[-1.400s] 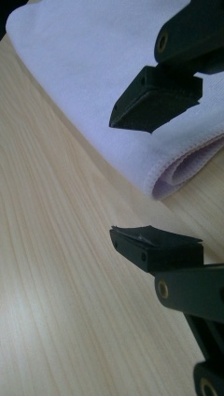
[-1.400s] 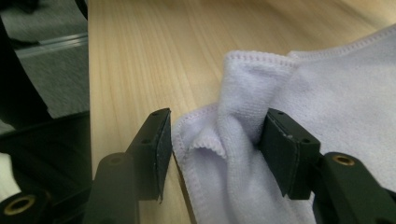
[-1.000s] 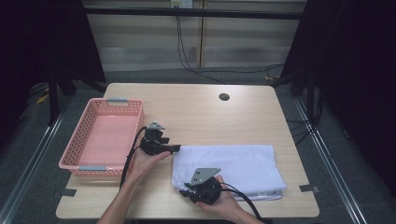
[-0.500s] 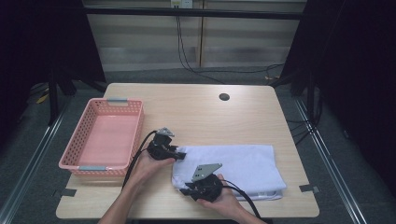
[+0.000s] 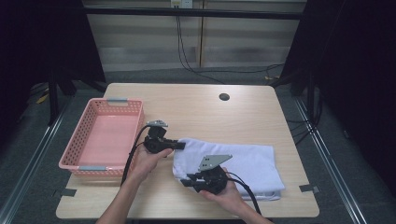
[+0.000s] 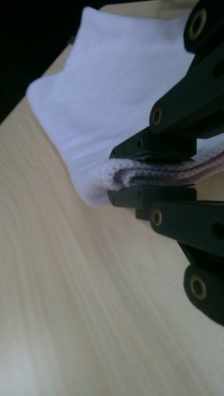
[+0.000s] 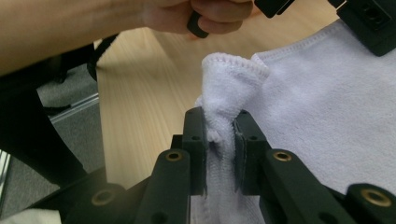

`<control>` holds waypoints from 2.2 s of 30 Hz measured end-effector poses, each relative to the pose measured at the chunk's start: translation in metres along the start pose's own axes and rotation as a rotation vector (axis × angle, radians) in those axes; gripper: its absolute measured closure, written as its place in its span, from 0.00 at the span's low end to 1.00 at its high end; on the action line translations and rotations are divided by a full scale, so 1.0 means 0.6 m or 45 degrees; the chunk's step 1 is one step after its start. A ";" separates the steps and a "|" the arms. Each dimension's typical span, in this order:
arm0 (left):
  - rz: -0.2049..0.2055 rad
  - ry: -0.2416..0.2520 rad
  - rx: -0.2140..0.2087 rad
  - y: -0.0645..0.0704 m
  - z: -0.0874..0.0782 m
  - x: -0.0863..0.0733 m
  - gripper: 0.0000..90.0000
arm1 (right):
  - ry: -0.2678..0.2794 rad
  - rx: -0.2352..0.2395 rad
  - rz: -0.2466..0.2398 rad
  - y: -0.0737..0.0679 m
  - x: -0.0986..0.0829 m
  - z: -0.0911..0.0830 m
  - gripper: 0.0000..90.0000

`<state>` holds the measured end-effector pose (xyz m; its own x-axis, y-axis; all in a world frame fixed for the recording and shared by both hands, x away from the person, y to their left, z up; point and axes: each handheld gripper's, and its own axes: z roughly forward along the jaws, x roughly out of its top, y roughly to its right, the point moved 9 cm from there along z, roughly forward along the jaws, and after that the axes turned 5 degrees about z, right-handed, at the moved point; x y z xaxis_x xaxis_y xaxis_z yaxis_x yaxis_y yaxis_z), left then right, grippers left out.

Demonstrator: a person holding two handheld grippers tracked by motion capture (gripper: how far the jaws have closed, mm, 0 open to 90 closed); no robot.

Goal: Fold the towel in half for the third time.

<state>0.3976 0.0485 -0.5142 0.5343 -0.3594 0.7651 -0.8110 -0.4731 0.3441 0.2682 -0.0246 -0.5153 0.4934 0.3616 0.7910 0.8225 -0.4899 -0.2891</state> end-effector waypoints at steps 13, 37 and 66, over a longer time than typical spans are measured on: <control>-0.046 0.071 0.100 -0.017 -0.074 0.038 0.90 | 0.162 0.035 -0.045 -0.024 0.093 -0.011 0.88; 0.045 0.067 0.104 0.032 -0.038 0.098 0.88 | 0.276 -0.014 -0.038 -0.021 0.106 -0.065 0.87; 0.172 0.060 0.003 0.124 0.112 0.129 0.46 | 0.228 -0.336 0.269 0.110 -0.074 -0.228 0.39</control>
<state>0.3947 -0.0685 -0.4658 0.4084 -0.3817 0.8292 -0.8743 -0.4248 0.2350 0.2619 -0.1817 -0.4955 0.5676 0.0978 0.8175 0.5954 -0.7345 -0.3255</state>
